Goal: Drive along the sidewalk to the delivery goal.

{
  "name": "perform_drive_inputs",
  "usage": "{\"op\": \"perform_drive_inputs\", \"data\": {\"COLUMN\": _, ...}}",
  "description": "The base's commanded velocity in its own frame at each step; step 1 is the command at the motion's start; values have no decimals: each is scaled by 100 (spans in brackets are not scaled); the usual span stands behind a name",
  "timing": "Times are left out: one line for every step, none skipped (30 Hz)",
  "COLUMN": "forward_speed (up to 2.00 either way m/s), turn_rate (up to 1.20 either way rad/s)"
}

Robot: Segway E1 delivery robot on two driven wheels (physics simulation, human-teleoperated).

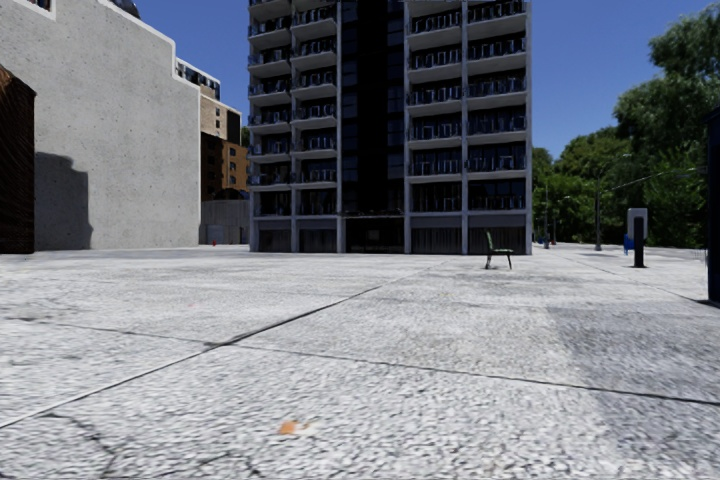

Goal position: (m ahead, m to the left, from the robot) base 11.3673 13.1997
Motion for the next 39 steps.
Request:
{"op": "perform_drive_inputs", "data": {"forward_speed": 177, "turn_rate": 120}}
{"op": "perform_drive_inputs", "data": {"forward_speed": 177, "turn_rate": 120}}
{"op": "perform_drive_inputs", "data": {"forward_speed": 177, "turn_rate": 120}}
{"op": "perform_drive_inputs", "data": {"forward_speed": 177, "turn_rate": 120}}
{"op": "perform_drive_inputs", "data": {"forward_speed": 177, "turn_rate": 120}}
{"op": "perform_drive_inputs", "data": {"forward_speed": 177, "turn_rate": 120}}
{"op": "perform_drive_inputs", "data": {"forward_speed": 177, "turn_rate": 120}}
{"op": "perform_drive_inputs", "data": {"forward_speed": 177, "turn_rate": 120}}
{"op": "perform_drive_inputs", "data": {"forward_speed": 177, "turn_rate": 120}}
{"op": "perform_drive_inputs", "data": {"forward_speed": 177, "turn_rate": 120}}
{"op": "perform_drive_inputs", "data": {"forward_speed": 177, "turn_rate": 120}}
{"op": "perform_drive_inputs", "data": {"forward_speed": 177, "turn_rate": 120}}
{"op": "perform_drive_inputs", "data": {"forward_speed": 177, "turn_rate": 120}}
{"op": "perform_drive_inputs", "data": {"forward_speed": 177, "turn_rate": 120}}
{"op": "perform_drive_inputs", "data": {"forward_speed": 177, "turn_rate": 120}}
{"op": "perform_drive_inputs", "data": {"forward_speed": 177, "turn_rate": 120}}
{"op": "perform_drive_inputs", "data": {"forward_speed": 177, "turn_rate": 118}}
{"op": "perform_drive_inputs", "data": {"forward_speed": 177, "turn_rate": 108}}
{"op": "perform_drive_inputs", "data": {"forward_speed": 177, "turn_rate": 99}}
{"op": "perform_drive_inputs", "data": {"forward_speed": 177, "turn_rate": 86}}
{"op": "perform_drive_inputs", "data": {"forward_speed": 177, "turn_rate": 78}}
{"op": "perform_drive_inputs", "data": {"forward_speed": 177, "turn_rate": 69}}
{"op": "perform_drive_inputs", "data": {"forward_speed": 177, "turn_rate": 47}}
{"op": "perform_drive_inputs", "data": {"forward_speed": 177, "turn_rate": 30}}
{"op": "perform_drive_inputs", "data": {"forward_speed": 177, "turn_rate": 17}}
{"op": "perform_drive_inputs", "data": {"forward_speed": 177, "turn_rate": 6}}
{"op": "perform_drive_inputs", "data": {"forward_speed": 177, "turn_rate": 6}}
{"op": "perform_drive_inputs", "data": {"forward_speed": 177, "turn_rate": 0}}
{"op": "perform_drive_inputs", "data": {"forward_speed": 177, "turn_rate": 0}}
{"op": "perform_drive_inputs", "data": {"forward_speed": 177, "turn_rate": 0}}
{"op": "perform_drive_inputs", "data": {"forward_speed": 177, "turn_rate": 0}}
{"op": "perform_drive_inputs", "data": {"forward_speed": 177, "turn_rate": 0}}
{"op": "perform_drive_inputs", "data": {"forward_speed": 177, "turn_rate": 0}}
{"op": "perform_drive_inputs", "data": {"forward_speed": 177, "turn_rate": 0}}
{"op": "perform_drive_inputs", "data": {"forward_speed": 177, "turn_rate": 0}}
{"op": "perform_drive_inputs", "data": {"forward_speed": 177, "turn_rate": 0}}
{"op": "perform_drive_inputs", "data": {"forward_speed": 177, "turn_rate": 0}}
{"op": "perform_drive_inputs", "data": {"forward_speed": 177, "turn_rate": 0}}
{"op": "perform_drive_inputs", "data": {"forward_speed": 177, "turn_rate": 0}}
